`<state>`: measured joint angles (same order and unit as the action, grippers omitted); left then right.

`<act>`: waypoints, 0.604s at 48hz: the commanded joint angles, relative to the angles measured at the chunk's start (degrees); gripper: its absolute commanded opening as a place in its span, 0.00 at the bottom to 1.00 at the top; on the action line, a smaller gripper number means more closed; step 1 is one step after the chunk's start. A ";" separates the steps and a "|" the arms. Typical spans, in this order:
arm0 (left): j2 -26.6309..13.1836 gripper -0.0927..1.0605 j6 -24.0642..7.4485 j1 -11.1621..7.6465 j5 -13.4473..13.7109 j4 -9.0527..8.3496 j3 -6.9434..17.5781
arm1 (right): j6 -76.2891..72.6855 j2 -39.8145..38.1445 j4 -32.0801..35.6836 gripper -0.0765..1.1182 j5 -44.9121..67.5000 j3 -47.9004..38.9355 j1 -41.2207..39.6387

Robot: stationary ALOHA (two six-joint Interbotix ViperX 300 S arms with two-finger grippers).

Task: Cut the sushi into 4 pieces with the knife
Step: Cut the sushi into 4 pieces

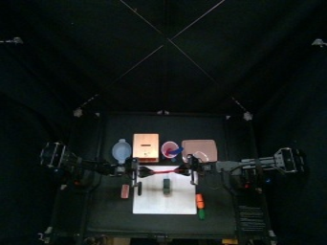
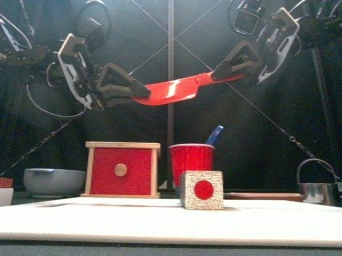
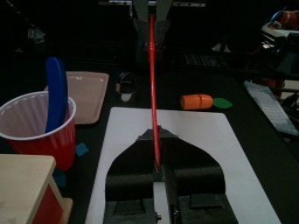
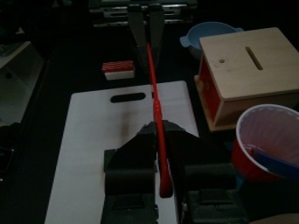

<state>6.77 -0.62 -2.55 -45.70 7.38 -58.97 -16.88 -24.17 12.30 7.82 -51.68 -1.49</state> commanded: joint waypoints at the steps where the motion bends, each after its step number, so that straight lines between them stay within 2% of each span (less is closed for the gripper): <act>1: -0.44 0.30 0.09 0.35 -1.93 0.00 1.32 | -0.09 -0.53 -0.44 0.16 0.62 0.09 0.35; 4: -1.49 0.30 0.09 0.35 -2.99 -0.18 1.41 | -0.09 -0.35 -0.97 0.16 0.62 -0.35 0.44; 12: -5.62 0.30 0.18 0.09 -7.82 -0.44 1.85 | 0.00 0.44 -2.81 0.16 0.62 -1.23 0.97; 18: -8.96 0.30 0.18 -0.09 -10.63 -0.44 3.25 | 0.00 1.67 -3.78 0.15 0.62 -1.58 1.76; 29: -12.74 0.30 0.26 -1.05 -10.99 -0.97 5.36 | -0.09 5.45 -4.39 0.15 0.62 -2.29 3.16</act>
<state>-5.80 -0.53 -3.25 -55.11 6.42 -57.13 -16.79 -19.25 8.26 8.00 -54.84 1.14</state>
